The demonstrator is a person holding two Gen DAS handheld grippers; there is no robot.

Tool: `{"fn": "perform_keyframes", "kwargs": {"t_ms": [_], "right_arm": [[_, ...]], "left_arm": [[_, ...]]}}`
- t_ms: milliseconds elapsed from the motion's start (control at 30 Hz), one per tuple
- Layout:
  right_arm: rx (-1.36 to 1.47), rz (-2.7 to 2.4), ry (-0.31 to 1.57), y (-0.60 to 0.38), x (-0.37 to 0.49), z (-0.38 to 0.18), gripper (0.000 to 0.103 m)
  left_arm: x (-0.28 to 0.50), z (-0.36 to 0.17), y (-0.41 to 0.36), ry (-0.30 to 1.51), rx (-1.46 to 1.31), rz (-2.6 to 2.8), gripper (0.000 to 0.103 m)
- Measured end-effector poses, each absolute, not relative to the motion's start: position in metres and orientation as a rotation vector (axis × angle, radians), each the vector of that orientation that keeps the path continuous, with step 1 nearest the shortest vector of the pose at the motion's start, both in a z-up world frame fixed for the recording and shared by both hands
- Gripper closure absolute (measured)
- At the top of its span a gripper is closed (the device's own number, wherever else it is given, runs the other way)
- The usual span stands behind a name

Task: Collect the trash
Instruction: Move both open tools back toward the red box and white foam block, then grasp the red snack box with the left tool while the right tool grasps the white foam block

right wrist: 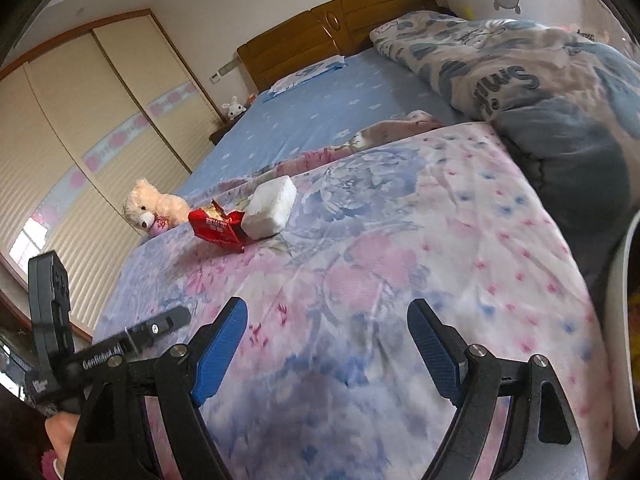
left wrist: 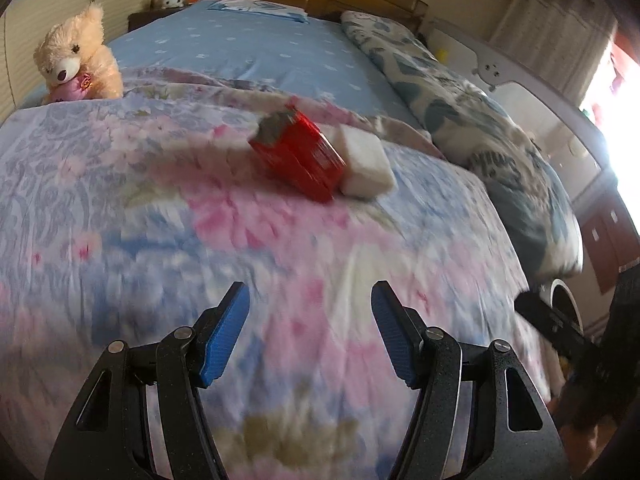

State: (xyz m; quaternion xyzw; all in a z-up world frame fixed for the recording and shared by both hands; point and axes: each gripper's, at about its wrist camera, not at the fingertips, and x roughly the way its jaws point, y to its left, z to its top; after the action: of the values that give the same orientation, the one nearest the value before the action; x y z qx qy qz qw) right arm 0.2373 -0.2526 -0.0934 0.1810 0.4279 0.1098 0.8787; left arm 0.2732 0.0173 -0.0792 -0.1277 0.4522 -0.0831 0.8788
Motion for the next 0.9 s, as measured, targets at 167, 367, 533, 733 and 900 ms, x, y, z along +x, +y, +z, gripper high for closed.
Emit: {"fn": "perform_keyframes", "kwargs": {"t_ms": [167,367,533,733,900], "right_arm": [[0.398,0.224,0.895,-0.247,0.257,-0.100,0.020],[0.408,0.235,0.901,-0.243,0.274,-0.105,0.022],[0.418,0.242,0.909,-0.240,0.284,-0.108,0.024],[0.420,0.259,0.912,-0.228,0.298,-0.110,0.025],[0.396,0.287,0.902,-0.201,0.319,-0.109,0.026]], "left_arm": [[0.312,-0.079,0.022,0.930,-0.300,-0.166,0.039],[0.349,-0.086,0.027,0.916,-0.337,-0.158,0.039],[0.368,-0.100,0.033,0.937,-0.368,-0.174,0.081],[0.359,-0.108,0.046,0.947,-0.376,-0.185,0.100],[0.322,-0.108,0.069,0.956,-0.407,-0.182,0.102]]}}
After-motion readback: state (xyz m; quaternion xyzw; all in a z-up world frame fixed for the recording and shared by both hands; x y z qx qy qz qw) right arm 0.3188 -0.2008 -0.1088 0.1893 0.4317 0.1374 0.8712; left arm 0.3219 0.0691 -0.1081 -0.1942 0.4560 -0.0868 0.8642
